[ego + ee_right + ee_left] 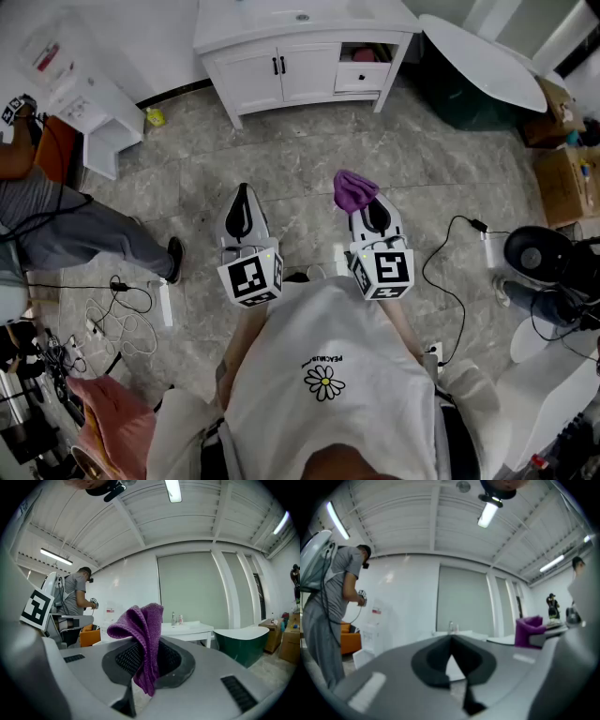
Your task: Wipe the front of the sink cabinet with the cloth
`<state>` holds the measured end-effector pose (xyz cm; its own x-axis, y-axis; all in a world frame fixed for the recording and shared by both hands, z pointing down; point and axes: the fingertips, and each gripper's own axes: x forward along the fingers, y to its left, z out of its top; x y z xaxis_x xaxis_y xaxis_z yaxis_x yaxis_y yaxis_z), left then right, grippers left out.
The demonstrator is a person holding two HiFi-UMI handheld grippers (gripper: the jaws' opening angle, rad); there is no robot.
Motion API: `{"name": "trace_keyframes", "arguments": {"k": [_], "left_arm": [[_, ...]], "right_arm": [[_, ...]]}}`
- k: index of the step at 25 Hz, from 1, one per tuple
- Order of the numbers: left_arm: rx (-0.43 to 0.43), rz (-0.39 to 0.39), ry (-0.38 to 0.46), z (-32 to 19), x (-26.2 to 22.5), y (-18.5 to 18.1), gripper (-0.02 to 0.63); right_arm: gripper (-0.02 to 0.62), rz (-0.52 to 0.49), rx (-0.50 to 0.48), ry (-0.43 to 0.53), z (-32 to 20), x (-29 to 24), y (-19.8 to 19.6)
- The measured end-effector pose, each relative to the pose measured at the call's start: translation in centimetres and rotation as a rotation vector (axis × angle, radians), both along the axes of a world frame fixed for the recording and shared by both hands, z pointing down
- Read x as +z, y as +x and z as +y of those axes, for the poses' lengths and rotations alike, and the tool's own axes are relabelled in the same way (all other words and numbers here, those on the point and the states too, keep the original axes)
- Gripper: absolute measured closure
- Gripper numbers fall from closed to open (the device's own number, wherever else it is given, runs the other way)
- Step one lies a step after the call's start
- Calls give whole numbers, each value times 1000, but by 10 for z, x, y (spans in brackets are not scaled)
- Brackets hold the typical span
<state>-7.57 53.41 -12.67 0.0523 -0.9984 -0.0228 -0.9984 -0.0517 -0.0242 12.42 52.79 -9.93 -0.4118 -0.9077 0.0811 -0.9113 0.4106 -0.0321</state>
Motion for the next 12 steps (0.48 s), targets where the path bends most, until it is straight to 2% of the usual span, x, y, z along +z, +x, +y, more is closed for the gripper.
{"name": "trace_keyframes", "arguments": {"k": [12], "left_arm": [[7,-2,-26,-7,4,-1,601]], "right_arm": [[540,9,-6,-25,0,7,-4]]}}
